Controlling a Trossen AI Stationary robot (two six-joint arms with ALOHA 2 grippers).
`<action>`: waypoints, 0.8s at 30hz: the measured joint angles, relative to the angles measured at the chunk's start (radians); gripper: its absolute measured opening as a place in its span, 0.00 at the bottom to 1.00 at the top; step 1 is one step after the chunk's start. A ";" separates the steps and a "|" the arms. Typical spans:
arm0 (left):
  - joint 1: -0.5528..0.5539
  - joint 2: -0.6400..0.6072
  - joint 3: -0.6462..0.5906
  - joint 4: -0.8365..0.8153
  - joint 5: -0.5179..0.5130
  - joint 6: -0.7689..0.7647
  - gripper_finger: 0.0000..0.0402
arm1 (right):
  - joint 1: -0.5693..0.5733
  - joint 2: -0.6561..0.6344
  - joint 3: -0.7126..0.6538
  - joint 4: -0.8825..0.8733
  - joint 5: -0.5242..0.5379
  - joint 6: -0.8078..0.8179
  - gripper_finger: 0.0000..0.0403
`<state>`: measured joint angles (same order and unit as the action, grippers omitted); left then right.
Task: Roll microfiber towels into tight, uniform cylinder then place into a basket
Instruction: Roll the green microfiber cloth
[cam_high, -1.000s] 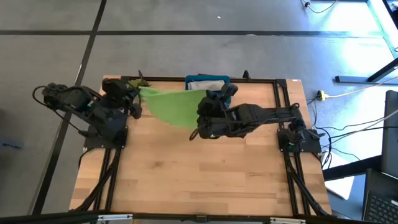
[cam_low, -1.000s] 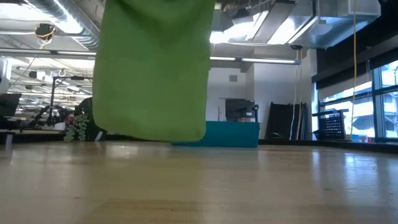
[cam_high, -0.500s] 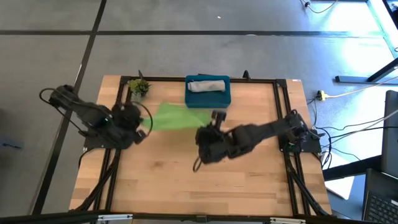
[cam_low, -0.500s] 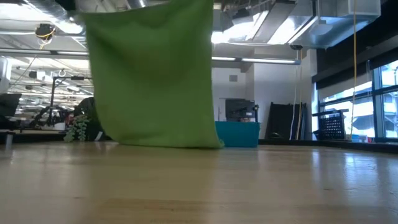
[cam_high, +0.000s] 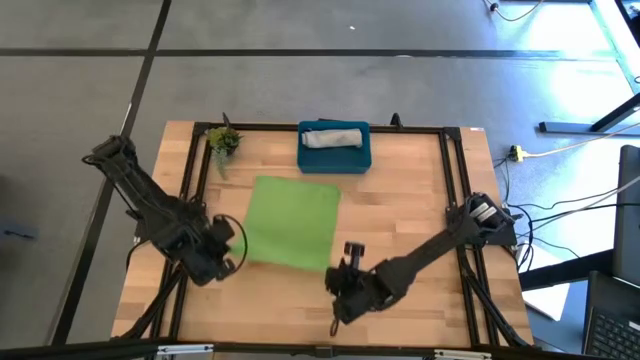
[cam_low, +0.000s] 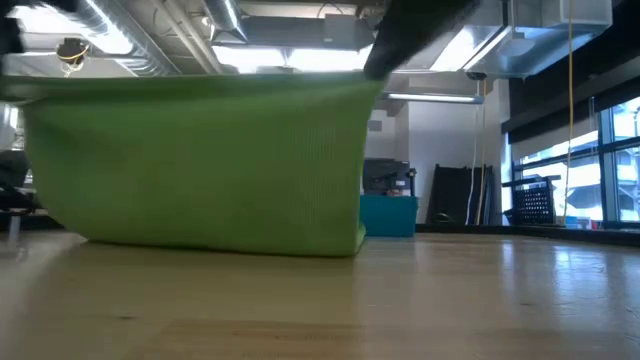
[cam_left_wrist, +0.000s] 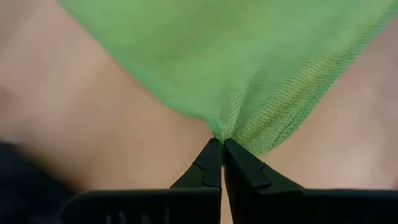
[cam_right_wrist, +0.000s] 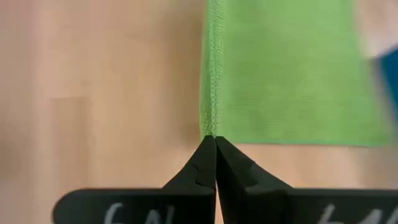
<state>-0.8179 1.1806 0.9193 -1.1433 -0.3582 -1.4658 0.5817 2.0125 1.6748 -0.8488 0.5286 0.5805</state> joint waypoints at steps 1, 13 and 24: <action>-0.015 0.010 -0.010 0.046 0.020 0.000 0.00 | 0.010 0.000 -0.029 0.061 -0.020 -0.001 0.00; -0.159 0.214 -0.023 0.188 0.139 -0.191 0.00 | 0.097 0.000 -0.236 0.536 -0.047 0.042 0.00; -0.166 0.259 -0.023 0.169 0.032 -0.177 0.00 | 0.065 0.000 -0.239 0.513 -0.055 0.067 0.00</action>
<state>-0.9834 1.4395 0.8963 -0.9741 -0.3262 -1.6433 0.6472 2.0125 1.4353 -0.3358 0.4740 0.6476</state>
